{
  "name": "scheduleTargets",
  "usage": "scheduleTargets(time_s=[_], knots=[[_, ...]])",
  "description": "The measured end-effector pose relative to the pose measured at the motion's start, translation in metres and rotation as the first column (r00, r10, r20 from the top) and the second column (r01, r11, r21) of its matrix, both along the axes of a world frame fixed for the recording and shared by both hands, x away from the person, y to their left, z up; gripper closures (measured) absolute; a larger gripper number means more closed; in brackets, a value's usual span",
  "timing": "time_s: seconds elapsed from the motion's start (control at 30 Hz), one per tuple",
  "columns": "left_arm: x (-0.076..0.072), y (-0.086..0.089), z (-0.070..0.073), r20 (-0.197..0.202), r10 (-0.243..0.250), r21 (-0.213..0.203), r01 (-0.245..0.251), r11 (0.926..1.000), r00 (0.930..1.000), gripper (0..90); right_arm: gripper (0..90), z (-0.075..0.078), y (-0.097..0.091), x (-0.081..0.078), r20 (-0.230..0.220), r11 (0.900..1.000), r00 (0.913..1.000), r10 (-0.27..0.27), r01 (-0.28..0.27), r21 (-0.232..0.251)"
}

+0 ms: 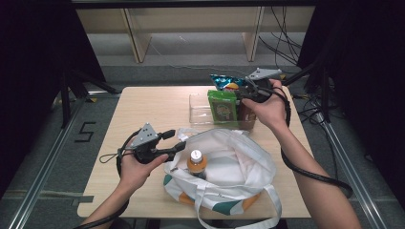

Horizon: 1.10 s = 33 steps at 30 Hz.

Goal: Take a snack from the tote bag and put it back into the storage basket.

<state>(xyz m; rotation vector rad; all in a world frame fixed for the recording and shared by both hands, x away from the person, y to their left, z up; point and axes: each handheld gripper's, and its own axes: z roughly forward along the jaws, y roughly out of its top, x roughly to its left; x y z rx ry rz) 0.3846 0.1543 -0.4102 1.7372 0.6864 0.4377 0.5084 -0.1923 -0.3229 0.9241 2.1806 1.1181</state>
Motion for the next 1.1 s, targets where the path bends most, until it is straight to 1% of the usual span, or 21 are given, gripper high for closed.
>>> scheduleTargets(time_s=[0.03, 0.1, 0.13, 0.17, 0.2, 0.23, 0.27, 0.37, 0.43, 0.53, 0.63, 0.73, 0.77, 0.8, 0.83, 0.9, 0.93, 0.97, 1.03, 1.07, 1.1], knots=[[0.0, 0.0, 0.0, 0.0, 0.0, 0.0, 0.0, 1.0, 1.0, 37.5, 72.7, 0.0, 0.0, 0.0, 0.0, 1.0, 1.0, 0.0, 0.0, 0.0], [0.0, 0.001, -0.001, -0.002, -0.005, -0.019, 0.005, 0.9998, 1.0, 37.3, 69.0, 0.001, -0.006, -0.009, 0.006, 0.9997, 1.0, -0.006, 0.006, 0.023], [0.0, 0.002, -0.001, -0.006, 0.0, -0.02, -0.001, 0.9998, 1.0, 37.2, 68.3, 0.001, -0.008, -0.01, 0.011, 0.9998, 0.9999, -0.003, 0.003, 0.022], [0.0, 0.002, 0.0, -0.009, 0.003, -0.023, -0.003, 0.9997, 1.0, 36.8, 67.8, -0.001, -0.009, -0.012, 0.017, 0.9993, 0.9998, -0.011, 0.01, 0.036], [0.0, 0.003, 0.0, -0.008, 0.001, -0.033, -0.001, 0.9995, 1.0, 36.2, 67.3, -0.001, -0.012, -0.013, 0.003, 0.9995, 1.0, 0.01, -0.01, 0.029], [0.0, 0.003, 0.0, -0.008, 0.001, -0.033, -0.001, 0.9995, 1.0, 35.5, 67.3, -0.001, -0.012, -0.013, 0.003, 0.9995, 1.0, 0.01, -0.01, 0.029], [0.0, 0.003, 0.0, -0.006, -0.001, -0.048, 0.0, 0.9989, 1.0, 35.5, 66.5, -0.002, -0.014, -0.015, 0.012, 0.9994, 0.9999, 0.011, -0.011, 0.032], [0.0, 0.004, 0.003, -0.002, 0.006, -0.056, -0.006, 0.9984, 1.0, 34.9, 63.7, -0.006, -0.022, -0.024, 0.005, 0.9988, 0.9999, 0.015, -0.015, 0.046], [-0.001, 0.005, 0.003, 0.0, 0.005, -0.058, -0.005, 0.9983, 1.0, 34.6, 63.1, -0.008, -0.025, -0.029, -0.013, 0.9972, 0.9999, -0.01, 0.011, 0.075], [-0.001, 0.005, 0.002, 0.0, -0.002, -0.07, 0.002, 0.9975, 1.0, 34.6, 61.1, -0.009, -0.034, -0.035, -0.009, 0.9966, 0.9999, -0.011, 0.012, 0.082], [-0.001, 0.006, 0.003, -0.005, 0.005, -0.07, -0.005, 0.9975, 1.0, 34.6, 58.5, -0.01, -0.042, -0.04, -0.007, 0.9943, 0.9998, -0.018, 0.019, 0.105], [-0.002, 0.006, 0.004, 0.0, 0.004, -0.075, -0.004, 0.9972, 1.0, 34.6, 57.1, -0.009, -0.051, -0.045, 0.004, 0.9953, 0.9998, -0.021, 0.021, 0.095], [-0.002, 0.005, 0.003, 0.005, -0.003, -0.084, 0.003, 0.9964, 1.0, 34.7, 56.5, -0.009, -0.053, -0.048, -0.003, 0.993, 0.9993, -0.037, 0.037, 0.113], [-0.003, 0.006, 0.004, 0.004, 0.004, -0.073, -0.004, 0.9974, 1.0, 34.7, 56.3, -0.009, -0.056, -0.05, -0.002, 0.9938, 0.9993, -0.037, 0.037, 0.105], [-0.003, 0.006, 0.004, 0.004, 0.004, -0.073, -0.004, 0.9974, 1.0, 34.7, 56.3, -0.009, -0.056, -0.05, -0.002, 0.9938, 0.9993, -0.037, 0.037, 0.105], [-0.003, 0.006, 0.004, 0.002, 0.007, -0.077, -0.006, 0.997, 1.0, 34.9, 55.9, -0.011, -0.065, -0.055, -0.01, 0.9921, 0.9988, -0.047, 0.048, 0.116], [-0.004, 0.006, 0.004, 0.004, 0.005, -0.072, -0.005, 0.9974, 1.0, 35.1, 55.7, -0.012, -0.068, -0.056, -0.002, 0.9922, 0.9988, -0.05, 0.05, 0.115], [-0.005, 0.005, 0.004, 0.004, 0.007, -0.072, -0.007, 0.9974, 1.0, 35.5, 55.7, -0.013, -0.07, -0.057, -0.008, 0.9921, 0.9992, -0.04, 0.041, 0.119], [-0.005, 0.005, 0.006, 0.013, 0.003, -0.066, -0.002, 0.9978, 0.9999, 36.0, 55.3, -0.016, -0.073, -0.06, -0.016, 0.9912, 0.9986, -0.05, 0.052, 0.122], [-0.005, 0.005, 0.006, 0.013, 0.003, -0.066, -0.002, 0.9978, 0.9999, 36.0, 55.2, -0.016, -0.076, -0.062, -0.027, 0.9923, 0.9984, -0.051, 0.053, 0.112], [-0.004, 0.004, 0.007, 0.015, 0.006, -0.069, -0.005, 0.9976, 0.9999, 35.9, 54.9, -0.017, -0.077, -0.063, -0.024, 0.9919, 0.9984, -0.052, 0.054, 0.115]])
